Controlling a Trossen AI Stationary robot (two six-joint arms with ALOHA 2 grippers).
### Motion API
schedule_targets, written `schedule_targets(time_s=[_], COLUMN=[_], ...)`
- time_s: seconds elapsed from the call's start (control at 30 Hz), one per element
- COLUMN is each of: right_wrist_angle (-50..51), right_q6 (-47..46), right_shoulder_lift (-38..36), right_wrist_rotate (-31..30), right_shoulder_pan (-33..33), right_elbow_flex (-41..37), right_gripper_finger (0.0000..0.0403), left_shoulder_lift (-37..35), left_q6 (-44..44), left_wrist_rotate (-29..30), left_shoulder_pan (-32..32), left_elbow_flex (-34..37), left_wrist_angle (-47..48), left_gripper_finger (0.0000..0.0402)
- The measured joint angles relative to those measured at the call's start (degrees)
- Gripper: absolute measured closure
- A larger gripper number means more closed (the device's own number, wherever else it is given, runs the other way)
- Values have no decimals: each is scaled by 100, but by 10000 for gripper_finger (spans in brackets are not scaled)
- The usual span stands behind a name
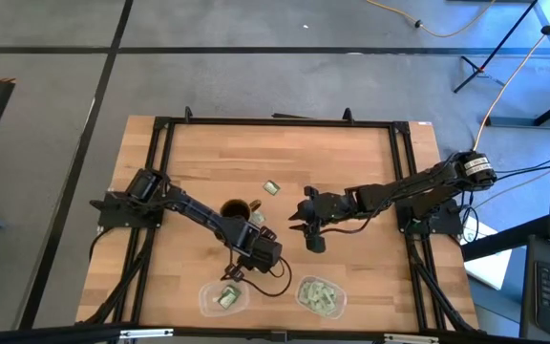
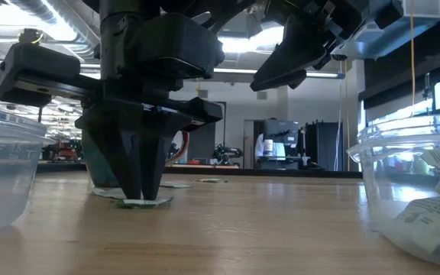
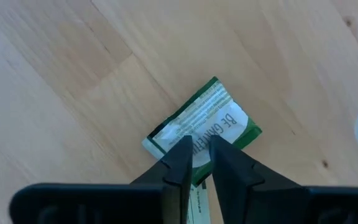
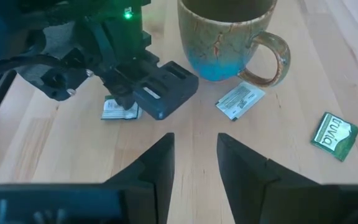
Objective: Pick and place items into bin
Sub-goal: Put the green stevia packet into the left transparent bin
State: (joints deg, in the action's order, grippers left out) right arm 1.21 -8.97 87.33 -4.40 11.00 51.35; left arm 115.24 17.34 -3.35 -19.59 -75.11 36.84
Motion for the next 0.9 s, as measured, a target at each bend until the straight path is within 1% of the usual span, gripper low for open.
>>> schedule_targets(time_s=[0.1, 0.2, 0.37, 0.6, 0.8, 0.9], right_wrist_angle=[-2, 0, 0, 21, 48, 49], right_q6=[4, 7, 13, 15, 17, 28], right_shoulder_lift=[0, 0, 0, 0, 0, 0], right_wrist_rotate=[0, 0, 0, 0, 0, 0], right_shoulder_pan=[0, 0, 2, 2, 1, 1], right_elbow_flex=[0, 0, 0, 0, 0, 0], right_gripper_finger=[279, 279, 279, 279, 279, 279], left_shoulder_lift=[2, 4, 4, 0, -44, -55], left_q6=[-27, -131, -367, -367, -365, -433], left_wrist_rotate=[-1, -5, -231, -254, -226, -176], left_shoulder_pan=[0, 4, 88, 107, 103, 89], left_elbow_flex=[2, 8, 95, 159, 143, -64], left_wrist_angle=[2, 0, -99, -155, -126, 152], left_gripper_finger=[337, 337, 358, 396, 397, 399])
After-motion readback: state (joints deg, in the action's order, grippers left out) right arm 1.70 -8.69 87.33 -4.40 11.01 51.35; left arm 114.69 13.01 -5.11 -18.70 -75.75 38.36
